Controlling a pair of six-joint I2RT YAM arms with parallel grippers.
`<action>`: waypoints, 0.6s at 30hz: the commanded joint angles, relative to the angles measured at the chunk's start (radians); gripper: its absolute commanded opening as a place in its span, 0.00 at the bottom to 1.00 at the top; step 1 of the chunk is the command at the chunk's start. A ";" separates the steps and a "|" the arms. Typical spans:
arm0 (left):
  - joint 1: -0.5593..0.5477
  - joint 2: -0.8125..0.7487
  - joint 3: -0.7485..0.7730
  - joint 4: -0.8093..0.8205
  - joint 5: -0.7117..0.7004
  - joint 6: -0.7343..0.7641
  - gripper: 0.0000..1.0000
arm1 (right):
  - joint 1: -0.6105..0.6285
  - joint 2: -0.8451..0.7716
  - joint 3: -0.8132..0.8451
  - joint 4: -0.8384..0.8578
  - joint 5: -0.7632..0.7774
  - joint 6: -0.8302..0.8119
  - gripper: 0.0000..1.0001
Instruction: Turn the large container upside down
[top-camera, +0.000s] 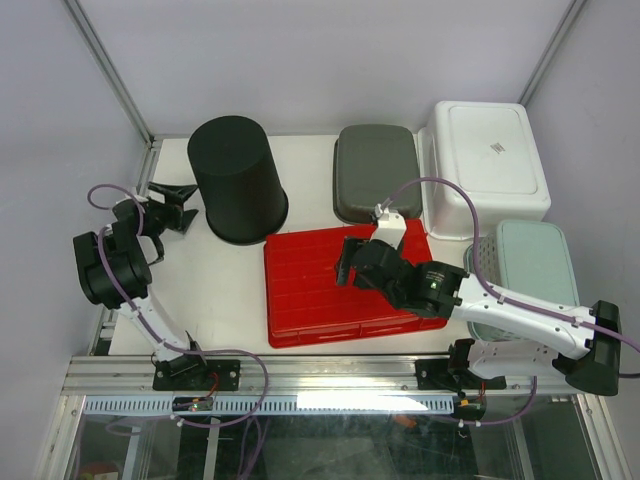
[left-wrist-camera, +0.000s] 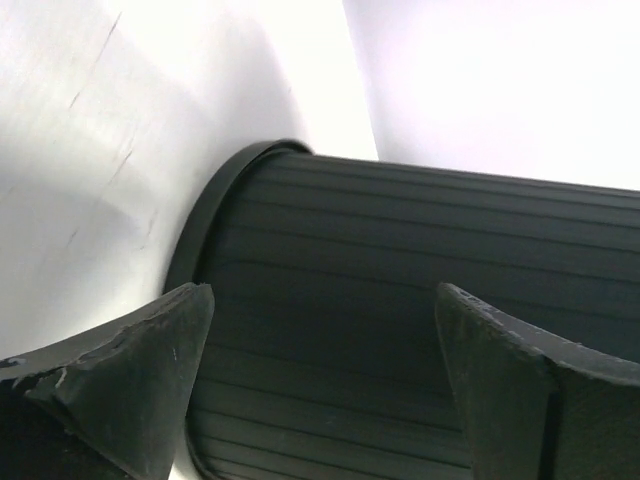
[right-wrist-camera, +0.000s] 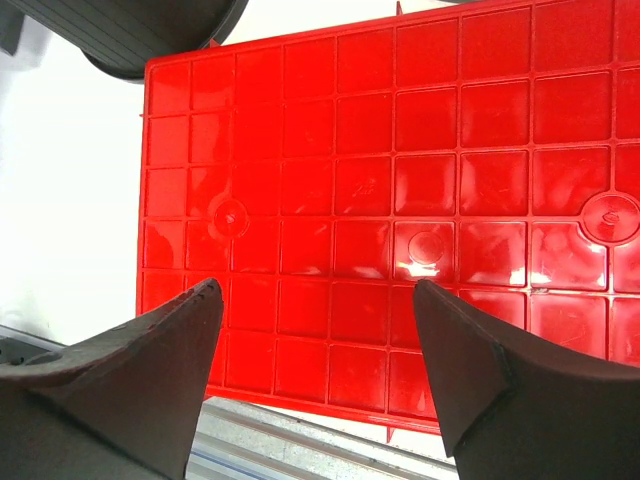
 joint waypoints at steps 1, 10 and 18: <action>-0.001 -0.117 0.080 -0.209 -0.065 0.164 0.99 | 0.000 -0.035 0.020 0.004 0.047 0.021 0.81; -0.001 -0.354 0.232 -0.774 -0.285 0.438 0.99 | -0.011 -0.046 0.076 -0.038 0.142 -0.065 0.88; -0.028 -0.658 0.296 -1.114 -0.437 0.618 0.99 | -0.143 -0.051 0.128 -0.061 0.077 -0.129 0.99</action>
